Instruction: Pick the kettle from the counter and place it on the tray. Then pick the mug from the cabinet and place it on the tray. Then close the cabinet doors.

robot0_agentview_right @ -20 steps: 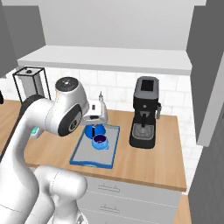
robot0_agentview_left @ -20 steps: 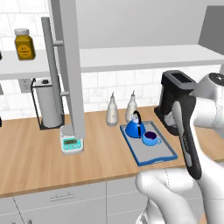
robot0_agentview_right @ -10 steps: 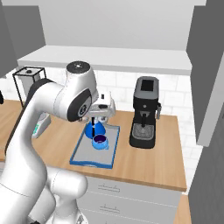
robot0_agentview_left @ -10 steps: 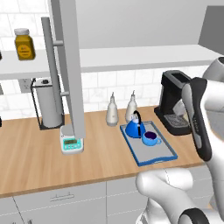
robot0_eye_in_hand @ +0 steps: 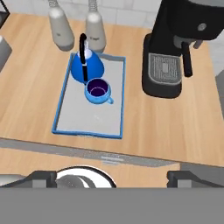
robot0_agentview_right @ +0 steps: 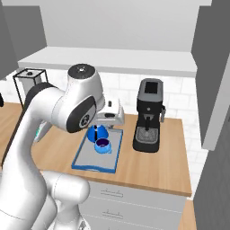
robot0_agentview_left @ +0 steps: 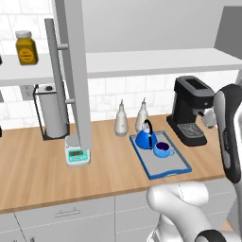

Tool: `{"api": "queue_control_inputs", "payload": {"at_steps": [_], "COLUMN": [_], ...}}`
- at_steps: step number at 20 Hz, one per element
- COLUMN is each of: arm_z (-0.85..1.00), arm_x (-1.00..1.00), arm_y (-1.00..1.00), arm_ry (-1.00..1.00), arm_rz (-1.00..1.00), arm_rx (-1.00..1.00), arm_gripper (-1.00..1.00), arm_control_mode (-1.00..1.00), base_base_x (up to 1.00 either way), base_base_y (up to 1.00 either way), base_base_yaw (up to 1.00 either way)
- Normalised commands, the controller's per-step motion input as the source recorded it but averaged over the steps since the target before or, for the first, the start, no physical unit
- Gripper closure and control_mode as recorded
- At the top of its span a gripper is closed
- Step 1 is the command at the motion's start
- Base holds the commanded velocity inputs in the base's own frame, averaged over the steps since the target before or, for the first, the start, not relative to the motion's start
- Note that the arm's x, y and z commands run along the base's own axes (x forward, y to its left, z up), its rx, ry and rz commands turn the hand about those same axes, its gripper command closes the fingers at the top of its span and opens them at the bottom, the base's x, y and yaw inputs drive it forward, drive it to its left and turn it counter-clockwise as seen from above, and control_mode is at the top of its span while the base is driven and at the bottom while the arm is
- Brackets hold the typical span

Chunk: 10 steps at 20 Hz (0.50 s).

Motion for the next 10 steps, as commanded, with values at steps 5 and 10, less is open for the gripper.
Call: {"api": "queue_control_inputs", "payload": {"at_steps": [5, 10], "arm_z": [0.40, 0.38], "arm_x": [-0.41, -0.59], "arm_y": [-0.59, -0.50], "arm_ry": [-0.03, -0.12], "arm_rz": [-0.16, -0.15], "arm_rx": [0.16, 0.24], "arm_gripper": [-1.00, -1.00], "arm_control_mode": [-1.00, -1.00], "base_base_x": [0.00, 0.00], "base_base_y": [0.00, 0.00], "base_base_yaw": [0.00, 0.00]}}
